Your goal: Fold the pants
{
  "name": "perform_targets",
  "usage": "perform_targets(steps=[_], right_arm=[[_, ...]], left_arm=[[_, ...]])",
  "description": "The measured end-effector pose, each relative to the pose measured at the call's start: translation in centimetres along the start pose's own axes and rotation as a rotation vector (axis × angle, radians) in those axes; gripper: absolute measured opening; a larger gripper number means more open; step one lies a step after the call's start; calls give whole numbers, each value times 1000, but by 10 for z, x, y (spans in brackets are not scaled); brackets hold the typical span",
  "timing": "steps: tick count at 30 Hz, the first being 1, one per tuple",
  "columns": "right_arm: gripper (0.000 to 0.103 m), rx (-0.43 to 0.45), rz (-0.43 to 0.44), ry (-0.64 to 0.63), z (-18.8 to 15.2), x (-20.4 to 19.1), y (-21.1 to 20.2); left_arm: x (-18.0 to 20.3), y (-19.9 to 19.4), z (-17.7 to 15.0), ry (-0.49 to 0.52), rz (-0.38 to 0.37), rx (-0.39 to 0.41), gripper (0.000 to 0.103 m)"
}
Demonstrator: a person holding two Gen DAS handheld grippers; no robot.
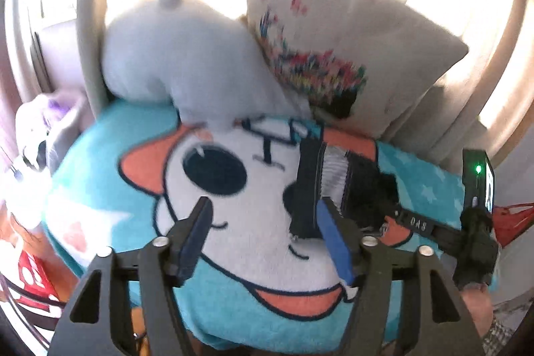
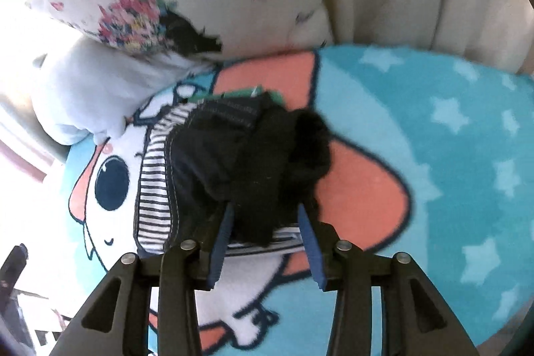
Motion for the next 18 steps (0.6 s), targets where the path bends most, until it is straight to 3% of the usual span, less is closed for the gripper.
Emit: perform_targets(steps=[6,13,18], right_arm=[[51,41,12,-15,-15,10,-29],[60,116,-18,-72,-27,16,-61],[61,153,-54,-77,-31,30,-75]], left_arm=[[34,-47,19,90,38,176,85],[75,-72,30,159,-2,254,86],[98,-91,28,206,-2,331,96]])
Point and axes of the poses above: each gripper's, at about its wrist camera, not at the fingertips, and y roughly the way its jaws point, x to its right, z to its top, the point moved 4 cm from there along y, roughly the way its jaws point, and after that the axes turned 3 degrees about -z, right-handed, at the moved point
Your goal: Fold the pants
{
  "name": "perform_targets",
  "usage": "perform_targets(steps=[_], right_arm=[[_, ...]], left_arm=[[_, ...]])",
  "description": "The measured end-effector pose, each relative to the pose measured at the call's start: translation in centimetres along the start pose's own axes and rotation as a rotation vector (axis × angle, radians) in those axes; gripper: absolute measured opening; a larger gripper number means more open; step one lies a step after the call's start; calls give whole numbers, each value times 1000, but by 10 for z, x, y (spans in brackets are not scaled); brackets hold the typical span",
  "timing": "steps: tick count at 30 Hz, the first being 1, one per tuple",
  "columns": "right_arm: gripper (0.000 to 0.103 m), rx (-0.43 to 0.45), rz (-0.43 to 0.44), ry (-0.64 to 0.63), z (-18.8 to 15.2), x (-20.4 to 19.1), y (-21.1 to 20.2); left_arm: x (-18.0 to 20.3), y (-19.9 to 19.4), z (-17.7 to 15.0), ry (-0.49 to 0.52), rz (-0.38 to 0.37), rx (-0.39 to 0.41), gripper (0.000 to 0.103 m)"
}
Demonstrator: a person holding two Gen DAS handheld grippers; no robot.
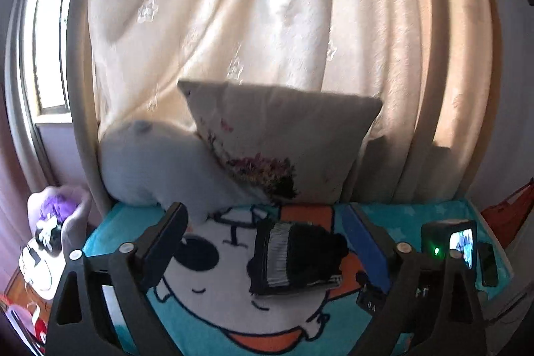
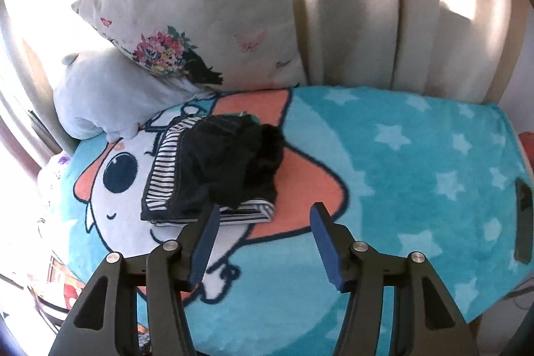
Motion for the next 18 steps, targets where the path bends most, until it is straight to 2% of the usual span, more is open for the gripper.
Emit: perform_targets(steps=[3,7,14,18], right_arm=[[63,-22,-11,27,-6,9,0],[63,-41,-14,12,-15,9,2],[65,-57,9,-59,-23,-7,7],[66,-72,8,-111,-29,-16,10]], left_arm=[[10,-6,2,30,11,24,98],[16,-6,-2,42,14,9,98],[5,12,-20,7,77,-109,98],[-2,24,-33,-24,86,-173,98]])
Point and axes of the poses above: each gripper's, at about its wrist camera, not at the fingertips, and y roughly the way its jaws point, x to its right, z to its top, the point moved 4 cm from there along y, roughly the way its jaws point, and after that the axes turned 3 degrees about -z, right-handed, at the moved point
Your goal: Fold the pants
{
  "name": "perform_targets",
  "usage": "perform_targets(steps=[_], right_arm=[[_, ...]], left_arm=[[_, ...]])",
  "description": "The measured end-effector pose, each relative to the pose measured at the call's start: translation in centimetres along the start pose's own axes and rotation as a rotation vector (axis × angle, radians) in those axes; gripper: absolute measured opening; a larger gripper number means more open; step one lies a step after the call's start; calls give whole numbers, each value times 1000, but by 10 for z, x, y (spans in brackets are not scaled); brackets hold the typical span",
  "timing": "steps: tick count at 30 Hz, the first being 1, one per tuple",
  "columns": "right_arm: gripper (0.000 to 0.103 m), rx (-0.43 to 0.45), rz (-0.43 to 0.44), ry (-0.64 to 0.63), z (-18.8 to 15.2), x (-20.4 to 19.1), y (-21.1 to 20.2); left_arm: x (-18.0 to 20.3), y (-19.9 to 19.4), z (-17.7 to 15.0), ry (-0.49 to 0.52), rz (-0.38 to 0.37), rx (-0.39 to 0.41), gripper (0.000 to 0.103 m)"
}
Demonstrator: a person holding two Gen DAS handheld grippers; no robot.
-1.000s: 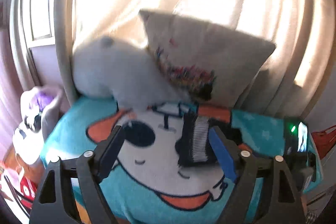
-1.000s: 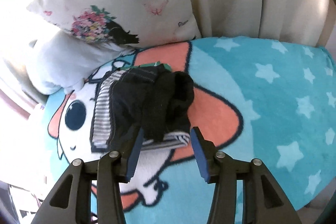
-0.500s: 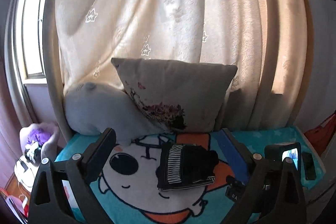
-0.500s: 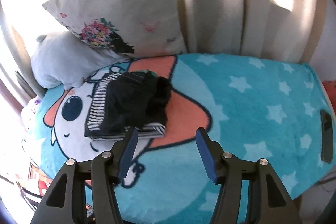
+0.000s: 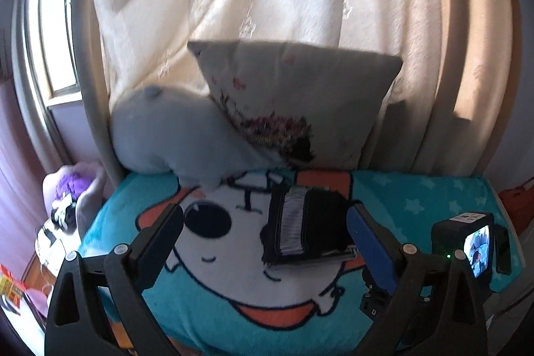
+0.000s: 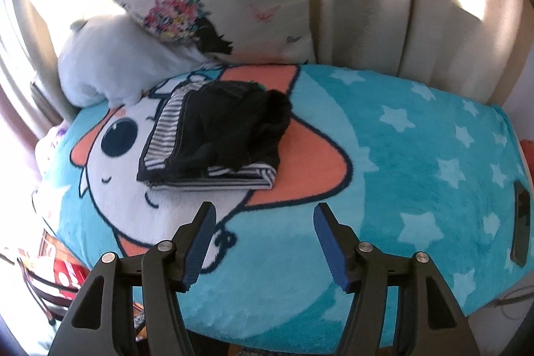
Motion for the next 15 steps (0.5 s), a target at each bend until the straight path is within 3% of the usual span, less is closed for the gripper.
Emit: perform_targets(steps=[15], right_arm=[[67,-26,-32,-8,-7,14,5]], left_arm=[[12,28,-13,-20,-68,-116,98]])
Point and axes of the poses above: each gripper's, at about its wrist camera, not at the fingertips, and y roughly the way its jaws point, x to its right, z to its top, the point moved 4 cm from there along y, roughly the way its jaws point, and after that the axes turned 3 degrees about -z, right-handed, at the moved point
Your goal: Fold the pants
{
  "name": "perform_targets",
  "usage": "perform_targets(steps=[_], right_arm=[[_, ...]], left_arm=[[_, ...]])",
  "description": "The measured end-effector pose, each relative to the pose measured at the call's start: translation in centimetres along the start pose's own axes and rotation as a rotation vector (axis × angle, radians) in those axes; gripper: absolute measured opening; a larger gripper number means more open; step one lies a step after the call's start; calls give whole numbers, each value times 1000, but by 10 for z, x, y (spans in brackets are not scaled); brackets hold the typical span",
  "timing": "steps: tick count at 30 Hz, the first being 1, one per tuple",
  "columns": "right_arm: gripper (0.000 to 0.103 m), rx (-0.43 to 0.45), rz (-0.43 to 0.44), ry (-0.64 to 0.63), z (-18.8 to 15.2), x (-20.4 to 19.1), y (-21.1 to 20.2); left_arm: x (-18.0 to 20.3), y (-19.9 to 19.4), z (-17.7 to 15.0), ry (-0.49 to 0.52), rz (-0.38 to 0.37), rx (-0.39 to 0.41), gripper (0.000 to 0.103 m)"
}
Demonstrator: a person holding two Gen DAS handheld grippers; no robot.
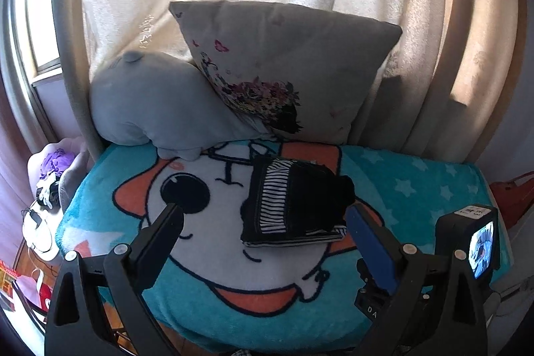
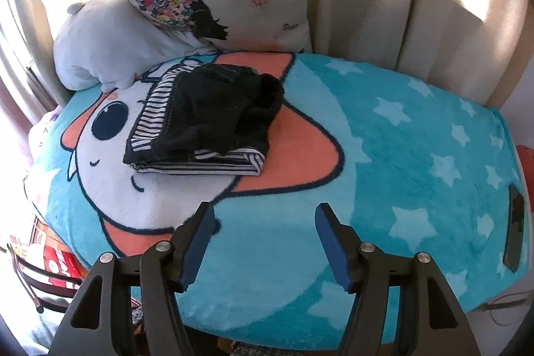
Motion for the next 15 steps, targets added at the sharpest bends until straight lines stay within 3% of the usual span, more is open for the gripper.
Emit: perform_targets(steps=[15], right_arm=[[70,-12,-6,-18,-7,-7,-1]], left_arm=[[1,5,-9,-5,-20,-45,98]])
Point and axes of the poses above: each gripper's, at about its wrist camera, not at the fingertips, and y roughly the way its jaws point, x to its right, z to its top, the point moved 4 cm from there along y, roughly the way its jaws point, and after that the axes turned 3 degrees about -z, right-handed, at the moved point
